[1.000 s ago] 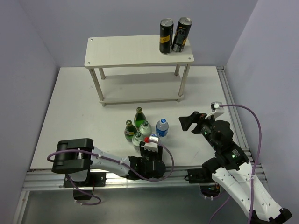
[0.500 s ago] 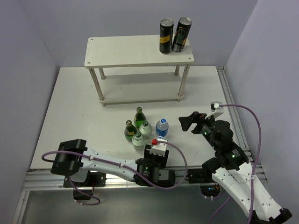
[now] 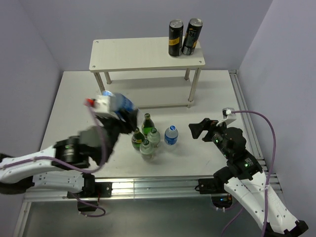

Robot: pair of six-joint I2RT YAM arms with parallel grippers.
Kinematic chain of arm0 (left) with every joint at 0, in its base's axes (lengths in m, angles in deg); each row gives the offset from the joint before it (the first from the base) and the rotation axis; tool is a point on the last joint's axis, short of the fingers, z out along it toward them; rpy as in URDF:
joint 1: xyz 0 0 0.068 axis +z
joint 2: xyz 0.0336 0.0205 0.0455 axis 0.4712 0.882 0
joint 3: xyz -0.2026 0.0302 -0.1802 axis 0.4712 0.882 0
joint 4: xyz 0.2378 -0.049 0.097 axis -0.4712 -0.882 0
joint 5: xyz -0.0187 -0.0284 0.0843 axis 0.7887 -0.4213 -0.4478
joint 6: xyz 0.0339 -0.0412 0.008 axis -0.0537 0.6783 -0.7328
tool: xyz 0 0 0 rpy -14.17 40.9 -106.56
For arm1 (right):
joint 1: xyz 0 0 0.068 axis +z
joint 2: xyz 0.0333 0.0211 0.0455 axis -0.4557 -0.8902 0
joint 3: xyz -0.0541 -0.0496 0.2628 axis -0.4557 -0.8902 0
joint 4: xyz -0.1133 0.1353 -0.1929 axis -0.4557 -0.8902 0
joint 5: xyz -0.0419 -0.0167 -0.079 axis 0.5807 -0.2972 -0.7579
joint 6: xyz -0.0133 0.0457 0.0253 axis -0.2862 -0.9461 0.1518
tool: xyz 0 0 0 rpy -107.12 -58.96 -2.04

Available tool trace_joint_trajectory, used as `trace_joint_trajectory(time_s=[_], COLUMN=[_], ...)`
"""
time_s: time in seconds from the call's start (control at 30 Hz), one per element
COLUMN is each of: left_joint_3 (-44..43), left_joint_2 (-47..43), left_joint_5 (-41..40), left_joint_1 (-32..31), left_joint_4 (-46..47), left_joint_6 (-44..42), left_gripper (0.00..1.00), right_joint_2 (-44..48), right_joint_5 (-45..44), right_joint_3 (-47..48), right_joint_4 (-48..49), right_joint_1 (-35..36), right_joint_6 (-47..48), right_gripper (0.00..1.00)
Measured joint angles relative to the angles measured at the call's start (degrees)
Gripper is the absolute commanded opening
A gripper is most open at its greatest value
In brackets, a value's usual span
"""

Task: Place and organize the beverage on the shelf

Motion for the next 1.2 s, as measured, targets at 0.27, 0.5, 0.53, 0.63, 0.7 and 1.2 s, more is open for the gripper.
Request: trace_joint_trajectory(time_s=[0.27, 0.5, 0.53, 0.63, 0.7, 1.2], left_joint_3=[-17.4, -48.8, -52.3, -59.8, -62.7, -62.4], left_joint_2=[-4.4, 15.2, 18.0, 25.9, 31.8, 51.3], left_joint_5=[3.1, 12.9, 14.8, 21.3, 26.7, 52.0], left_joint_1=[22.9, 34.3, 36.4, 43.2, 48.4, 74.8], left_joint_4=[19.3, 16.8, 15.3, 10.0, 7.0, -5.7], left_joint_6=[-33.3, -42.0, -42.1, -41.0, -39.1, -22.7], left_gripper=[0.01, 0.01, 0.01, 0.0, 0.01, 0.01], right_joint_2=[0.0, 0.7, 1.0, 2.2, 3.0, 3.8], right_joint_5=[0.0, 0.0, -0.1, -0.2, -0.2, -0.3], right_joint_3=[-0.3, -0.3, -0.3, -0.3, -0.3, -0.6], right_joint_4=[0.0, 0.0, 0.0, 0.0, 0.0, 0.0], right_joint_1=[0.0, 0.0, 0.0, 0.0, 0.0, 0.1], right_joint_6=[0.0, 0.0, 0.0, 0.0, 0.0, -0.1], right_gripper=[1.0, 1.0, 1.0, 1.0, 1.0, 1.0])
